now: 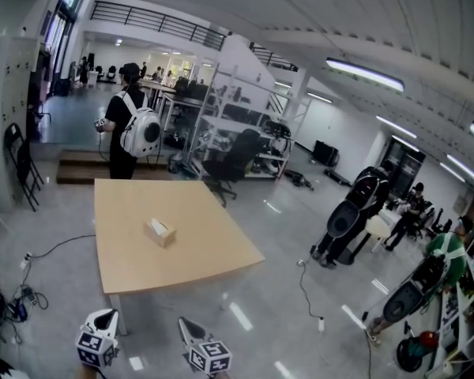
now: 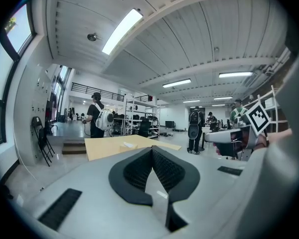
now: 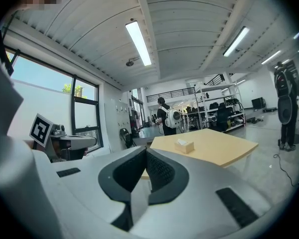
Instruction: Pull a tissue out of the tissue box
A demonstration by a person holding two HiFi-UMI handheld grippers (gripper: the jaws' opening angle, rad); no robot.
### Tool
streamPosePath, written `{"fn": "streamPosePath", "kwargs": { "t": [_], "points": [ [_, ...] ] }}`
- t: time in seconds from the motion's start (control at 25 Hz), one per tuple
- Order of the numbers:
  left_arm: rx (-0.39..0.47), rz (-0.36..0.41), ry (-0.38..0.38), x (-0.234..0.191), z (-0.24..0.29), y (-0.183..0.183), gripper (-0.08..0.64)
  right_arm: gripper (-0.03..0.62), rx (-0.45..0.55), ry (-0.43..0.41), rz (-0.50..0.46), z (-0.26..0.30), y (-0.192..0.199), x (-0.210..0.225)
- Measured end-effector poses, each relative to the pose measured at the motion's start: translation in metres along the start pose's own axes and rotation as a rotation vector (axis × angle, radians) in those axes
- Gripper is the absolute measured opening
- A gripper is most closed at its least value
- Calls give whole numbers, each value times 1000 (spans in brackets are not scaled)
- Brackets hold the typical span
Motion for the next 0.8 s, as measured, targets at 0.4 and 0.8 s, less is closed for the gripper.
{"fn": "streamPosePath", "kwargs": {
  "t": [0.4, 0.8],
  "points": [
    [-12, 12, -18, -7, 45, -17, 8, 11, 11, -11, 26, 39, 2, 39],
    [-21, 10, -14, -12, 95, -17, 8, 11, 10, -12, 29, 63, 5, 80]
  ]
}}
Point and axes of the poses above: the fingertips, and each gripper's own axes: z forward along the fingers, x to its right, y out of its underside, the point moved 7 cm from there along -z, backward along the fingers, and after that the axes turned 14 degrees about -z, right-handed, at the moved point
